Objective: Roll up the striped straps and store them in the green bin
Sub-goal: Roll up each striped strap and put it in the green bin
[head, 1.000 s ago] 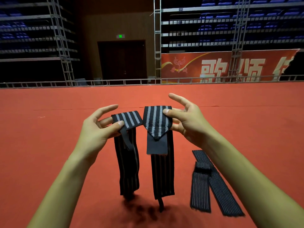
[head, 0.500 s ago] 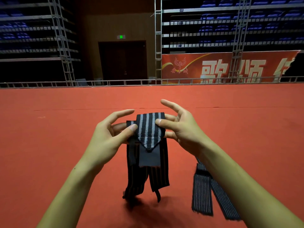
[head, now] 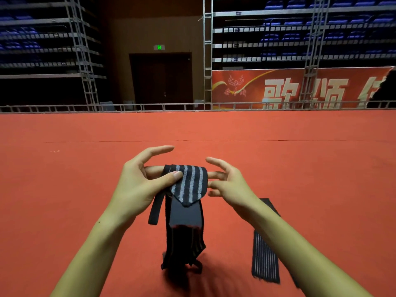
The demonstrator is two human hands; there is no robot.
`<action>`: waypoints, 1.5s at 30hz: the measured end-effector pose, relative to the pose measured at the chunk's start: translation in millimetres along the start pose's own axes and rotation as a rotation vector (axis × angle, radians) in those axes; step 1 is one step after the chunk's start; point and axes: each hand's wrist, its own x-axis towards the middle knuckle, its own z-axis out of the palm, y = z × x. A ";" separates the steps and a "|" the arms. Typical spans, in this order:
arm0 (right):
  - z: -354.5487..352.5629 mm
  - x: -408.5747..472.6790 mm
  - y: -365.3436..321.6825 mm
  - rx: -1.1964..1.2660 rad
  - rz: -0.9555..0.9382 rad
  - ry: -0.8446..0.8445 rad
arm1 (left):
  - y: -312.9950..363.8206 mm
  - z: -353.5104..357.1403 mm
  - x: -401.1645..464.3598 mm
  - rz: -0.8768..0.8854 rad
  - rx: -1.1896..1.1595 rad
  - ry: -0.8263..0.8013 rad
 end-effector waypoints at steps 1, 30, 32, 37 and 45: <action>1.9 1.0 5.3 -0.088 -0.031 0.008 | 0.8 -1.8 -0.7 0.001 -0.001 0.001; -21.5 -0.1 31.9 -0.104 0.008 0.235 | -45.8 -40.2 9.3 0.093 0.358 0.444; -29.1 1.3 31.0 -0.125 -0.009 0.296 | -48.4 -47.4 9.7 0.133 0.399 0.538; -44.7 4.7 23.6 -0.105 -0.002 0.356 | -43.0 -59.1 7.9 0.185 0.312 0.524; -31.6 21.4 11.3 0.104 0.041 0.299 | -57.2 -40.2 3.5 0.228 0.308 0.113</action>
